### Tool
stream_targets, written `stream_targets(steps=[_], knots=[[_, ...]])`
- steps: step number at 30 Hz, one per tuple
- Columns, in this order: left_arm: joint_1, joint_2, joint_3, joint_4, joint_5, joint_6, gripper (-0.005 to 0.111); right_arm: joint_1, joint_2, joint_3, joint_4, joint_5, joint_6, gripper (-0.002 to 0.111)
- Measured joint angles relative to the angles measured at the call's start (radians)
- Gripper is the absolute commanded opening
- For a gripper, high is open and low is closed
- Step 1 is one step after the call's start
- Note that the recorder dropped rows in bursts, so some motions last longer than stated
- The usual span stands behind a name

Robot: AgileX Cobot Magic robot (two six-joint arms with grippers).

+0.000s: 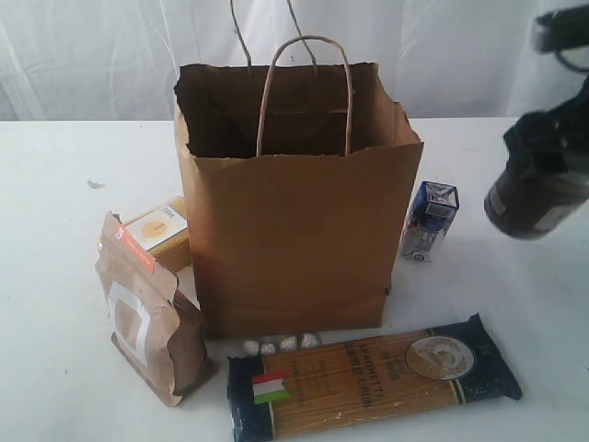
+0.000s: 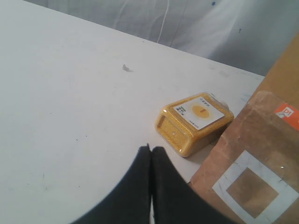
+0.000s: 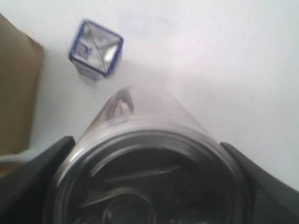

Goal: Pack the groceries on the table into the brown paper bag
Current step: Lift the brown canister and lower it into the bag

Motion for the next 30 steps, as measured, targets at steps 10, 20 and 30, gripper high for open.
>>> stream_targets(steps=[10, 20, 30], knots=[[0.0, 0.0, 0.0, 0.0, 0.0, 0.0, 0.001, 0.123, -0.136, -0.28, 0.098, 0.117, 0.0, 0.0], [0.0, 0.0, 0.0, 0.0, 0.0, 0.0, 0.001, 0.303, -0.008, -0.524, 0.105, 0.193, 0.0, 0.0], [0.0, 0.0, 0.0, 0.0, 0.0, 0.0, 0.001, 0.37, 0.144, -0.567, 0.101, 0.217, 0.0, 0.0]])
